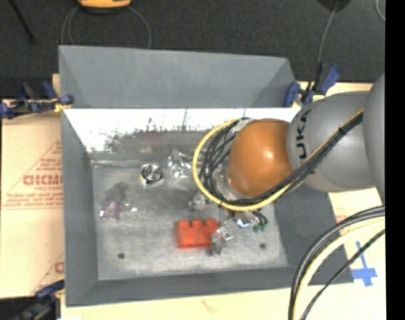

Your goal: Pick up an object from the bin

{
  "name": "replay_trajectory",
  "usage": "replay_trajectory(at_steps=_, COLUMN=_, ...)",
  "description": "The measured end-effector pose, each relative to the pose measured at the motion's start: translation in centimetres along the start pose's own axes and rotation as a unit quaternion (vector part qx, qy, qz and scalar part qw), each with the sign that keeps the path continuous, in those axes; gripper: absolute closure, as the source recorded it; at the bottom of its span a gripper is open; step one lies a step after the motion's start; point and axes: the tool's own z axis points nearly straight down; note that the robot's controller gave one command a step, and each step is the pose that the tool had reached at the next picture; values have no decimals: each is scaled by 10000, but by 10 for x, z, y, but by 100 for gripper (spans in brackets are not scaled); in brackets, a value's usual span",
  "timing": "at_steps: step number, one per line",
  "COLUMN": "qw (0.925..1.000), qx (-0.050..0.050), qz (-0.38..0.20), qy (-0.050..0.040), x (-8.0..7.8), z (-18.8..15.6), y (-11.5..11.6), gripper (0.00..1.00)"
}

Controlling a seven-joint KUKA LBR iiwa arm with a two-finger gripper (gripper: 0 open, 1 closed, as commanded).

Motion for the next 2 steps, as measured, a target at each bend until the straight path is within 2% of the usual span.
replay_trajectory(at_steps=1, qw=10000, qx=-2, qz=11, qy=-37, x=-3, z=-2, y=2, gripper=100)
replay_trajectory(at_steps=2, qw=9769, qx=-26, qz=-2138, qy=55, x=-46, z=0, y=-18, gripper=100)
